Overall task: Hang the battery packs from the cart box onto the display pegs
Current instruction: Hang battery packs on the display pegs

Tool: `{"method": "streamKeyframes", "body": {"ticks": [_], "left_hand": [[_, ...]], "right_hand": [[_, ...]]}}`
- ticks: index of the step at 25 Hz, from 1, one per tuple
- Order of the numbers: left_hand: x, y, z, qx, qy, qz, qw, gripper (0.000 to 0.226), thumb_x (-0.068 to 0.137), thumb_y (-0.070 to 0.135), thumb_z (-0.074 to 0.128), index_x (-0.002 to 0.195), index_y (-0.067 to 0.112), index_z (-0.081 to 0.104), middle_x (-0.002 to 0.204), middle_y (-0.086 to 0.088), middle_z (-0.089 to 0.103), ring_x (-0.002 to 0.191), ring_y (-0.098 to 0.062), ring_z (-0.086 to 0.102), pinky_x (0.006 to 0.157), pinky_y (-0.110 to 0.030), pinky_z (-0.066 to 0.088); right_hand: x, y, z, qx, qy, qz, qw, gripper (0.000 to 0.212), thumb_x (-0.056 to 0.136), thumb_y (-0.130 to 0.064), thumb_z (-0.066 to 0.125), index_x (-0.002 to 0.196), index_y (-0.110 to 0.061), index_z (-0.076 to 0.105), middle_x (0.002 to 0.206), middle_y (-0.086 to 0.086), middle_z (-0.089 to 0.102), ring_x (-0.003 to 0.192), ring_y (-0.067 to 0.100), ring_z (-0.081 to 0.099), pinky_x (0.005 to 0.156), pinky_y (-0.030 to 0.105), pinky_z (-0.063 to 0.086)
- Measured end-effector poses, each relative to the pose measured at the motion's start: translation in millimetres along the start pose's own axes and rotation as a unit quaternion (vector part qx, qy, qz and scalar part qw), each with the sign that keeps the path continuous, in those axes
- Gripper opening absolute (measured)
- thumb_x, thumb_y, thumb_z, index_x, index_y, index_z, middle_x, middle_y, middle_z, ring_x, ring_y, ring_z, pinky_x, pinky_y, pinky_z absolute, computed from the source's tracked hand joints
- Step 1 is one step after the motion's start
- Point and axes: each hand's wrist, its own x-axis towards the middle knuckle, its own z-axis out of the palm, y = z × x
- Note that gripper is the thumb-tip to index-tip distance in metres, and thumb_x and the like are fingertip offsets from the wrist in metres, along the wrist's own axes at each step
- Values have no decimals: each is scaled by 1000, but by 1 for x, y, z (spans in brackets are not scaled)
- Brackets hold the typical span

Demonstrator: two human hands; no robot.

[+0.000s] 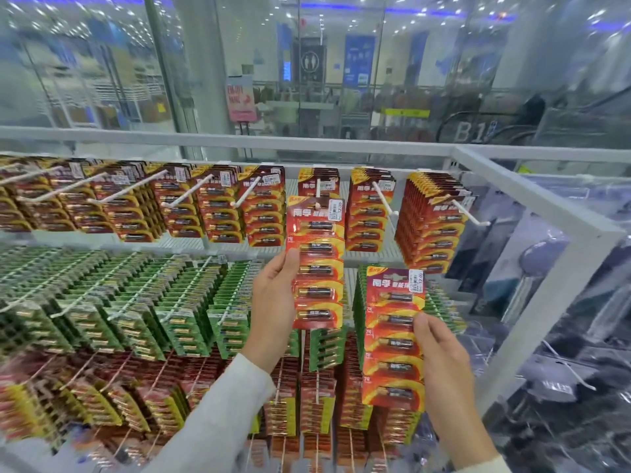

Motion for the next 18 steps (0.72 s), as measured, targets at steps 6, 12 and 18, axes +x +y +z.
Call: {"method": "streamKeyframes", "body": {"ticks": [6, 12, 18], "left_hand": [[25, -4, 7, 29, -14, -13, 999, 30, 110, 37, 47, 119, 23, 72, 100, 6, 81, 91, -15, 79, 73, -32, 63], [78, -10, 16, 61, 14, -10, 998, 38, 111, 41, 44, 119, 18, 73, 103, -8, 80, 92, -31, 78, 85, -52, 63], [116, -21, 27, 72, 32, -6, 997, 34, 111, 42, 42, 107, 24, 72, 97, -4, 80, 89, -29, 78, 84, -50, 64]], "right_hand": [[3, -16, 4, 12, -25, -10, 1000, 30, 103, -37, 50, 110, -16, 70, 99, 11, 78, 84, 33, 77, 68, 43, 63], [13, -54, 13, 3, -17, -86, 996, 26, 104, -36, 51, 107, -19, 70, 97, 3, 79, 86, 25, 77, 70, 40, 62], [29, -66, 20, -27, -10, -99, 995, 22, 104, -39, 50, 105, -26, 68, 92, -9, 78, 83, 14, 77, 64, 29, 58]]}}
